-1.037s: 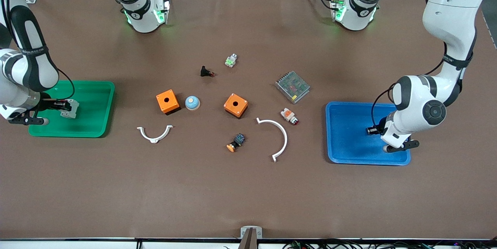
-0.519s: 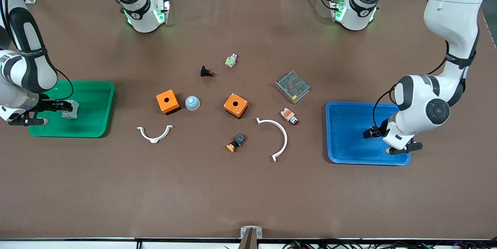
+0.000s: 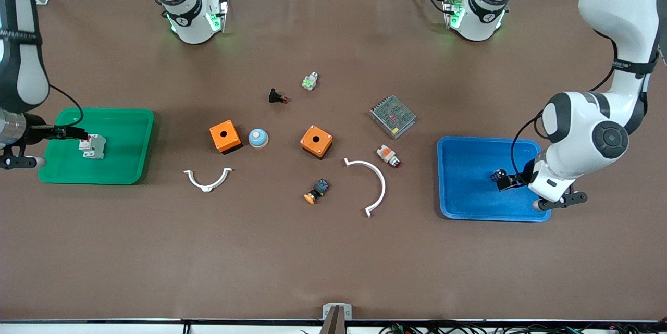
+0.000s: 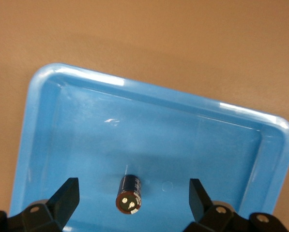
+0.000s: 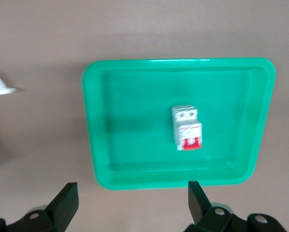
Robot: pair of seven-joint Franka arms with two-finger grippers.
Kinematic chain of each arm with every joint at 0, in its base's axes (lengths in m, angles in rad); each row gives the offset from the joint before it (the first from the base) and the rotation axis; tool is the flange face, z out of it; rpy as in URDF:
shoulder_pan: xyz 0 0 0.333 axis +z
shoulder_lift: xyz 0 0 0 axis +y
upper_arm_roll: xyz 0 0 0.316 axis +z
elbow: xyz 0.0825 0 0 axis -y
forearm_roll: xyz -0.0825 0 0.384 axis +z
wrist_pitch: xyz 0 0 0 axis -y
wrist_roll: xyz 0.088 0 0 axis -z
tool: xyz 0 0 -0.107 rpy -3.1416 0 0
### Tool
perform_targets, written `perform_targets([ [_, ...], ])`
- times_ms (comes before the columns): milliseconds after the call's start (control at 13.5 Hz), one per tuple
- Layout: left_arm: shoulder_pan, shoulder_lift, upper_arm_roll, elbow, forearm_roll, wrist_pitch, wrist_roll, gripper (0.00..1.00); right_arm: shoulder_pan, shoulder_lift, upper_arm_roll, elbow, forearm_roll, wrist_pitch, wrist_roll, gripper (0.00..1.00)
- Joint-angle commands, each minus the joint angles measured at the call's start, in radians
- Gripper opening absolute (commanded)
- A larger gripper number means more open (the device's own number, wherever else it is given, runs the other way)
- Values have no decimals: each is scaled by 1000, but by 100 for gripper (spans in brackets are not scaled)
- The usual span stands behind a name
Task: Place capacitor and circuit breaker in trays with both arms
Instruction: 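Open both grippers and lift them away from the trays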
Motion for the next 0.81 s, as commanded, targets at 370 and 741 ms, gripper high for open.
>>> perform_targets([
  [370, 0, -182, -19, 98, 15, -281, 5, 100, 197, -203, -2, -21, 79, -92, 235, 100],
  [741, -3, -267, -42, 311, 14, -588, 54, 100, 202, -210, -2, 112, 79, -138, 234, 100],
])
